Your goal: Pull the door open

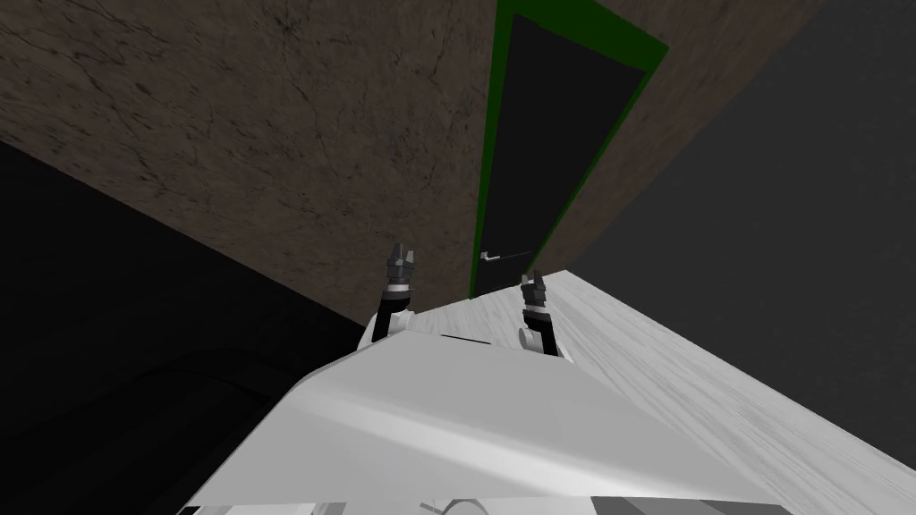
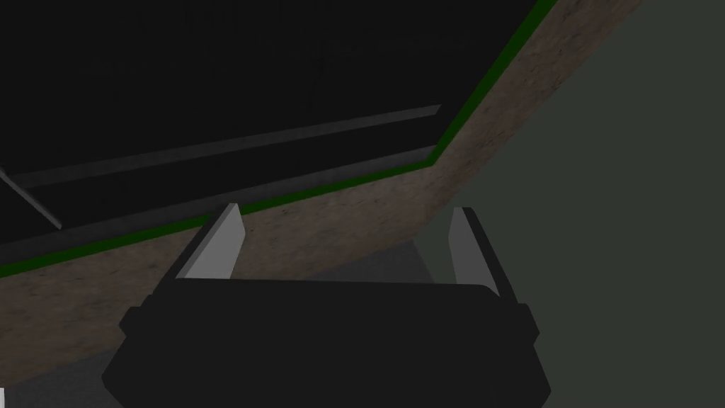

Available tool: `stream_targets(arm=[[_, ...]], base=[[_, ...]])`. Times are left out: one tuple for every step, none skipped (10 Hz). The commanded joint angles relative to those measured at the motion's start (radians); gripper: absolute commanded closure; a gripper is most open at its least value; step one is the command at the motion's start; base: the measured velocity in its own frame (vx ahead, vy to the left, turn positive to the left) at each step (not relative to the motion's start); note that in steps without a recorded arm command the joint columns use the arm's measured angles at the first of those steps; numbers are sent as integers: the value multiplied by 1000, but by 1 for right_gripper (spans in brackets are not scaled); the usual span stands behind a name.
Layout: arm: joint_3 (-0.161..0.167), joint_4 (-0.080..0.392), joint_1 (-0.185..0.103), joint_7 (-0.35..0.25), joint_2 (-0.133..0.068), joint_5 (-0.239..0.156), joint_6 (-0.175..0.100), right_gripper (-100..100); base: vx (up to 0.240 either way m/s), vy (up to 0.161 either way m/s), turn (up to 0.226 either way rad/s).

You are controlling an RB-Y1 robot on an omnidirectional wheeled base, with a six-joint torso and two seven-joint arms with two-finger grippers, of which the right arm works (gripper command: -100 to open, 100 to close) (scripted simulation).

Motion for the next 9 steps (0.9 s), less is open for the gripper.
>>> stream_targets(arm=[[-1, 50, -17, -6, -5, -2, -11, -100], [-1, 63, -17, -6, -5, -2, -11, -100], [-3, 104, -37, -11, -9, -4, -17, -100], [-3, 113, -37, -11, -9, -4, -17, -100], [-5, 156, -56, -16, -13, -5, -22, -100], [-5, 163, -56, -16, -13, -5, -22, -100], [-6, 197, -75, -21, -17, -7, -28, -100], [-6, 213, -75, -21, -17, -7, -28, -100], [-8, 246, -94, -26, -21, -9, -33, -100]], base=[[39, -56, 147], [28, -47, 65], [30, -50, 124], [31, -42, 79], [41, -47, 134], [32, -46, 73], [29, -55, 134], [25, -46, 70], [35, -51, 117]])
